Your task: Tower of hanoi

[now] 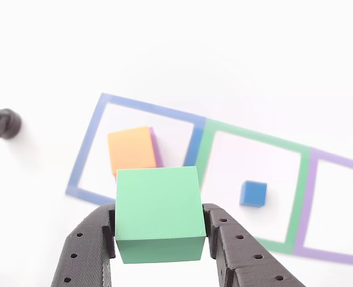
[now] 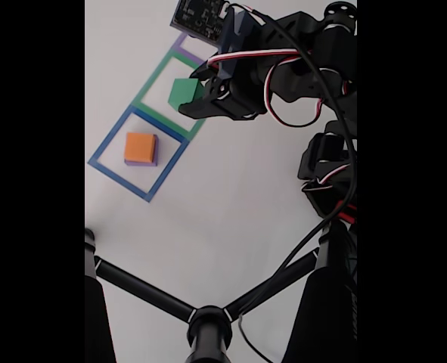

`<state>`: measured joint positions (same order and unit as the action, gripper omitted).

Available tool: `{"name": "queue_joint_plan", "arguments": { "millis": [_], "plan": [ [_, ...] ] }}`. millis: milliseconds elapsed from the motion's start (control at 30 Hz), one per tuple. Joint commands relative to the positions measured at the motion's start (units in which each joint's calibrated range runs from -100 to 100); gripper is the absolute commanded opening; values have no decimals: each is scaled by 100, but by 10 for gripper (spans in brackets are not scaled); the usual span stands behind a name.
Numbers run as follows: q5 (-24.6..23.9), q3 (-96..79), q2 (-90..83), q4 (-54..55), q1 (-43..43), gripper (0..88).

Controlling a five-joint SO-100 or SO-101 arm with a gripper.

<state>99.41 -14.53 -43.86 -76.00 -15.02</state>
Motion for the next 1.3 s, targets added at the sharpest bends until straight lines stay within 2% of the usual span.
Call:
{"name": "queue_joint_plan", "arguments": {
  "millis": [0, 133, 300, 533, 733, 1033, 1267],
  "plan": [
    [59, 235, -99, 86, -300, 56],
    [59, -28, -43, 426, -425, 58],
    [59, -1247, -43, 1811, -348, 58],
    [59, -3765, 175, 5147, -243, 59],
    [59, -4892, 1160, 7795, -329, 60],
    [59, -5156, 2500, 9738, -396, 60],
    [59, -5347, 2840, 10297, -463, 61]
  ]
}}
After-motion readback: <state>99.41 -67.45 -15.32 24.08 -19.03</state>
